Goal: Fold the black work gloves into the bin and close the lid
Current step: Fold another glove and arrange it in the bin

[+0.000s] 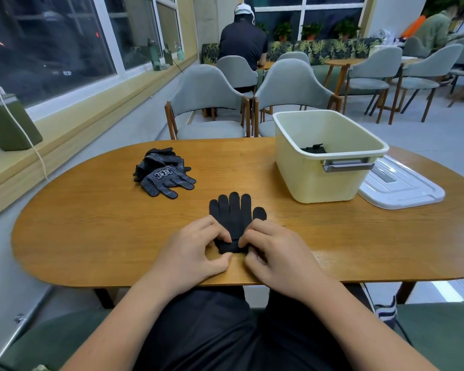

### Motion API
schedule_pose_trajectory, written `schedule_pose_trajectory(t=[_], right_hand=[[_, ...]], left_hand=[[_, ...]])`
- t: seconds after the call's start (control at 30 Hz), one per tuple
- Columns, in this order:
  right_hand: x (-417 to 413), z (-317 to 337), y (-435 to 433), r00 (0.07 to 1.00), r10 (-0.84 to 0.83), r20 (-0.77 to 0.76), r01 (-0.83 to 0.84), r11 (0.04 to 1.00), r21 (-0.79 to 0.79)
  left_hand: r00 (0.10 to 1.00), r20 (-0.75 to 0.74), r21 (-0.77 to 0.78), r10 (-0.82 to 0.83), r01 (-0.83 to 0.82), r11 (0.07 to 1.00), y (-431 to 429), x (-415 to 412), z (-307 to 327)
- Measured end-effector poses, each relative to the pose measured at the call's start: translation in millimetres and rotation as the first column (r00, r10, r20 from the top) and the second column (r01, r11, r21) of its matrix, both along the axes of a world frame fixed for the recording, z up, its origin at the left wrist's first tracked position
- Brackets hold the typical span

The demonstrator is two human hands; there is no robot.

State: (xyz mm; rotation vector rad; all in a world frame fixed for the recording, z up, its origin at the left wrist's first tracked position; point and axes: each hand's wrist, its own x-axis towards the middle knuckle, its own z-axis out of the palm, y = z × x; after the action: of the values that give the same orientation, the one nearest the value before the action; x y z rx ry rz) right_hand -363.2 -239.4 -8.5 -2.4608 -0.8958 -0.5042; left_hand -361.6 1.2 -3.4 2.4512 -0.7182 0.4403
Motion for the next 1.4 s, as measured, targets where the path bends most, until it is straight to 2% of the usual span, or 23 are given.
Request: schedule_pose_trajectory(t=[0.27,0.4,0.57,0.8,1.03,1.4], right_hand=[[3.4,2.6,2.0,0.996,-0.038,-0.082,0.039,0.999,0.020],[7.9,2.2,1.6,0.991,-0.038,-0.126,0.046,0.997,0.059],[12.7,-2.8,0.8,0.982,-0.040,-0.186,0.068,0.987,0.144],[15.5,1.3,-2.5,0.913,0.049,-0.404,0.074,0.956,0.283],[20.2,2.1,-1.2,0.918,0.036,-0.394,0.073,0.963,0.259],[24.7,-0.6,4.0,0.944,-0.122,-0.307,0.188,0.963,0.195]], left_hand=[[0.999,-0.022,0.000,0.041,-0.041,0.999,-2.1,4.8,-3.6],[0.993,-0.102,-0.084,0.052,-0.060,0.995,-1.1,7.0,-1.0],[0.981,-0.181,-0.117,0.065,-0.088,0.989,-0.1,9.3,1.6],[0.959,-0.276,-0.162,0.071,-0.119,0.980,0.4,14.4,1.8],[0.954,-0.276,-0.145,0.116,-0.160,0.976,-3.2,16.6,0.4],[0.966,-0.204,-0.119,0.158,-0.185,0.976,-6.4,10.8,4.0]])
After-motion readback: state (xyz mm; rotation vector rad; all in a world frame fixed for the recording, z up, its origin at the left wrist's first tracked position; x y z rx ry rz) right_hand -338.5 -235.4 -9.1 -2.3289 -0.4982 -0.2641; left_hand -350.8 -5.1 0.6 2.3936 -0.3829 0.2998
